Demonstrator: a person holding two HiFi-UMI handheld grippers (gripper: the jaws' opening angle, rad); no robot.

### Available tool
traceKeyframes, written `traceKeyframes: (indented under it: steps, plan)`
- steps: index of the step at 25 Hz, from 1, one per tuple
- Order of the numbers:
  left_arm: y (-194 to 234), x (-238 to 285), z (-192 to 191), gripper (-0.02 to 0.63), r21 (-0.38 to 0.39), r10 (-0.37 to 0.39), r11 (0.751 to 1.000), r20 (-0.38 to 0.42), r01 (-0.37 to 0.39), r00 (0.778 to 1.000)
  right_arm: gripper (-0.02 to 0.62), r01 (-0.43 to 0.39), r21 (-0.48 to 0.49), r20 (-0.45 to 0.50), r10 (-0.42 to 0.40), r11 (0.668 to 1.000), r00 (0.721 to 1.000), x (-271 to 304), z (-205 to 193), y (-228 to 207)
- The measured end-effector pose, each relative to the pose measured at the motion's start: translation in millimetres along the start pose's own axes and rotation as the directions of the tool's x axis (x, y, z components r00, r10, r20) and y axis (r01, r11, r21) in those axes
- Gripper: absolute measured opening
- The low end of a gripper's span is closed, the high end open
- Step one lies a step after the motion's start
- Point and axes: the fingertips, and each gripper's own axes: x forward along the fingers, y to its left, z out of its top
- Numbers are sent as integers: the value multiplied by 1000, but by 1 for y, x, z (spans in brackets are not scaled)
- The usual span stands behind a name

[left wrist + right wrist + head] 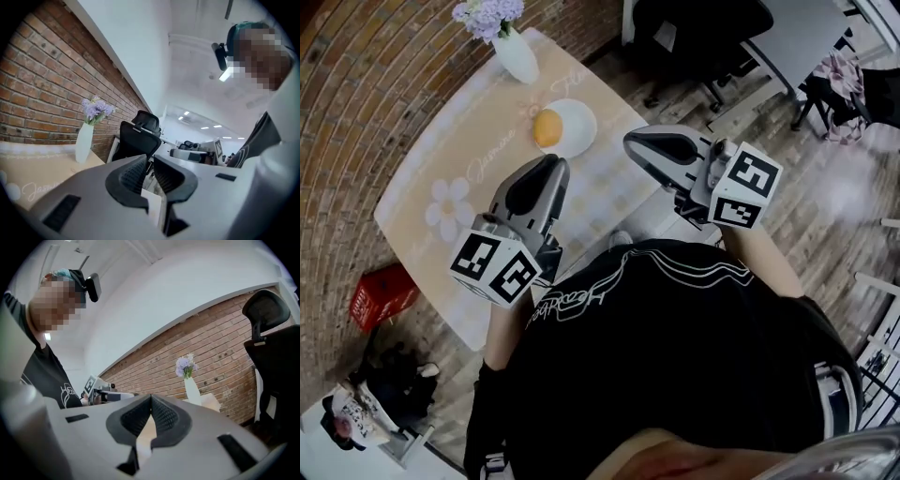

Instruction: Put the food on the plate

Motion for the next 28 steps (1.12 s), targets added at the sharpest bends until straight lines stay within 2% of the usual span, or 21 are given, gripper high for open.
traceKeyframes:
  steps: [4, 9, 19, 28]
  plan:
    - [-6, -1, -2, 14, 44, 25, 999, -12, -25, 1000, -3, -40, 12, -6, 40, 999, 999, 7, -1, 7]
    - [-3, 1, -6, 9, 34, 35, 999, -29, -34, 999, -5, -65, 20, -24, 66, 998, 998, 17, -5, 6]
    - [17, 15, -8, 9, -4, 34, 999, -35, -35, 999, -4, -37, 43, -48, 39, 998, 998, 32, -16, -15]
    - [26, 24, -12, 10, 8, 38, 999, -54, -38, 998, -5, -18, 62, -54, 21, 998, 998, 35, -24, -24]
